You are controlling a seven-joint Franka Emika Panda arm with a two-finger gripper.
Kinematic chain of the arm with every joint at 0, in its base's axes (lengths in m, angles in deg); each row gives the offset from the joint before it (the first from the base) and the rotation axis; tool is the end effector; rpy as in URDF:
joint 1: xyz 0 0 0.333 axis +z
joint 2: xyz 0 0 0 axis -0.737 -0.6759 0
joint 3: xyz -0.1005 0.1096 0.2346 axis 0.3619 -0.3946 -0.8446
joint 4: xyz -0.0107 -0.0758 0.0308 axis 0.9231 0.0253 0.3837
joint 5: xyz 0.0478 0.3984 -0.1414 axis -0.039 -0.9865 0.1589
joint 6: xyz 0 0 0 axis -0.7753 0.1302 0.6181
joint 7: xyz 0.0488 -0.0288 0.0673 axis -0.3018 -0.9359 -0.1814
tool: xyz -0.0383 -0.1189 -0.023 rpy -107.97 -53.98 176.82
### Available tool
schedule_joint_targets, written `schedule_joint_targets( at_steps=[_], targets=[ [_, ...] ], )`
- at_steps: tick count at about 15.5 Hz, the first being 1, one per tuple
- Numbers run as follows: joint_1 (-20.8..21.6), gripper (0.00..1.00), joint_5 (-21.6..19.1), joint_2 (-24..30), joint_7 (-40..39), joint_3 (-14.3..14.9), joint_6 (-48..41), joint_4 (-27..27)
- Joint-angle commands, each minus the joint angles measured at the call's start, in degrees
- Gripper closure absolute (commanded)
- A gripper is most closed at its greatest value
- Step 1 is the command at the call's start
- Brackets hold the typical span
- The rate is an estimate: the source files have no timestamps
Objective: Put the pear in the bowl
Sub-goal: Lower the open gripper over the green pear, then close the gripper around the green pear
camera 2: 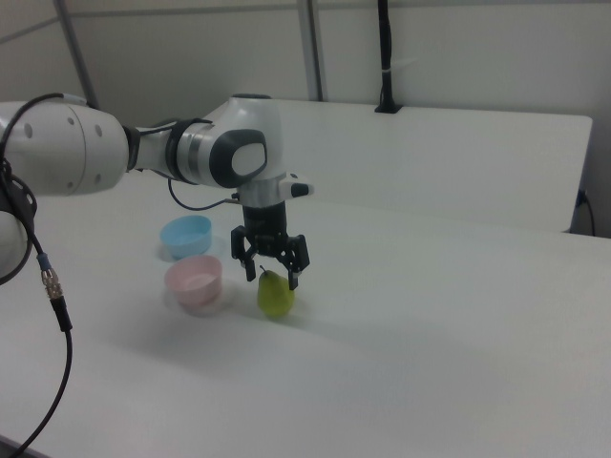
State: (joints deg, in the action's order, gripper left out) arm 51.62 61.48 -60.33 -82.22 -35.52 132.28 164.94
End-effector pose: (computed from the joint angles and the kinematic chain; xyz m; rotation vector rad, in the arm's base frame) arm 0.6759 -0.0618 0.2896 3.0678 0.0865 -0.2593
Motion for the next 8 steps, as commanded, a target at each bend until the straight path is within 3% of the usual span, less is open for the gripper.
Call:
schedule_joint_targets(
  at_steps=[1, 3, 4, 6, 8],
  targets=[
    [1.4, 0.00, 0.9, -1.0, -0.6, 0.2, 2.6, 1.3],
    [2.4, 0.00, 0.9, -2.0, -0.4, 0.2, 3.5, 1.3],
    [2.4, 0.06, 1.2, -1.9, -0.4, 0.2, 3.4, 1.4],
    [2.5, 0.27, 1.5, -1.9, -0.4, 0.2, 3.5, 1.3],
    [2.5, 0.67, 1.5, -1.8, -0.2, 0.2, 3.4, 1.3]
  ],
)
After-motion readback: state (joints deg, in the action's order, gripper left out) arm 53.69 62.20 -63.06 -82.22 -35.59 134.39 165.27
